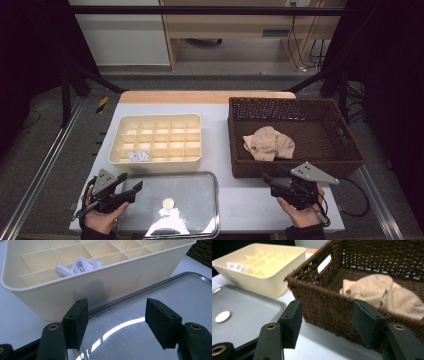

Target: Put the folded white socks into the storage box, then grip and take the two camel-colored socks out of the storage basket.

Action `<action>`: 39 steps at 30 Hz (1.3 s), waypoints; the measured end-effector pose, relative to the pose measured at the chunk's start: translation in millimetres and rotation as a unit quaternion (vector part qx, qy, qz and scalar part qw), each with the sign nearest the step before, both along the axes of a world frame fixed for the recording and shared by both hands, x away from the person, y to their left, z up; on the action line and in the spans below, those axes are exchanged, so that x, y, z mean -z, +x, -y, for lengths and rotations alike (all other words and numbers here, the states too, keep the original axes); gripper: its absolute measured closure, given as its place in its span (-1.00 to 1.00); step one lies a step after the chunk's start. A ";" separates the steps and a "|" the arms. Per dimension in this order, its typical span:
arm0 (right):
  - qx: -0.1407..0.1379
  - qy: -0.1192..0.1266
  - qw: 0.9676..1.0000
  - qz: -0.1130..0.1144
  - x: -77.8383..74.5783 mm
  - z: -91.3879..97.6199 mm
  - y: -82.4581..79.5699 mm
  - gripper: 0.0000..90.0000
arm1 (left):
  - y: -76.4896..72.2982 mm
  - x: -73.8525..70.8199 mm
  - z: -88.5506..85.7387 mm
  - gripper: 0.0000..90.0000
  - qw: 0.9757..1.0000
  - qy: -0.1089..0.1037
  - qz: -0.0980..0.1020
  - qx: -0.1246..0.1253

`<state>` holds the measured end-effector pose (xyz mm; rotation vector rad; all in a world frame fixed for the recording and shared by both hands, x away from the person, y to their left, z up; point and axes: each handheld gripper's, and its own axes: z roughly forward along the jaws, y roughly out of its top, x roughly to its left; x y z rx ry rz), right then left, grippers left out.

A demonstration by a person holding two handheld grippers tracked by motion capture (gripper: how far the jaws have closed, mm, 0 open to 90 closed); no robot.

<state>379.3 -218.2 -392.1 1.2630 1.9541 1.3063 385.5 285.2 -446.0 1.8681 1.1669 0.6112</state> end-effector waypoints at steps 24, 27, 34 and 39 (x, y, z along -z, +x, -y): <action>0.035 0.003 0.999 0.020 -42.7 -6.7 71.2 -0.20 | -4.0 12.6 -7.6 0.09 1.000 0.004 0.006 -0.009; 0.040 0.000 0.999 0.016 -46.0 -6.1 84.5 -0.22 | -4.2 12.5 -7.7 0.12 1.000 0.006 0.008 -0.010; 0.048 -0.027 0.998 0.005 -52.7 -10.0 118.7 -0.20 | -5.2 11.8 -9.2 0.11 1.000 0.006 0.015 -0.010; 0.058 -0.042 0.997 0.004 -61.4 -14.1 139.0 -0.18 | -4.2 14.1 -6.4 0.16 1.000 0.011 -0.006 0.005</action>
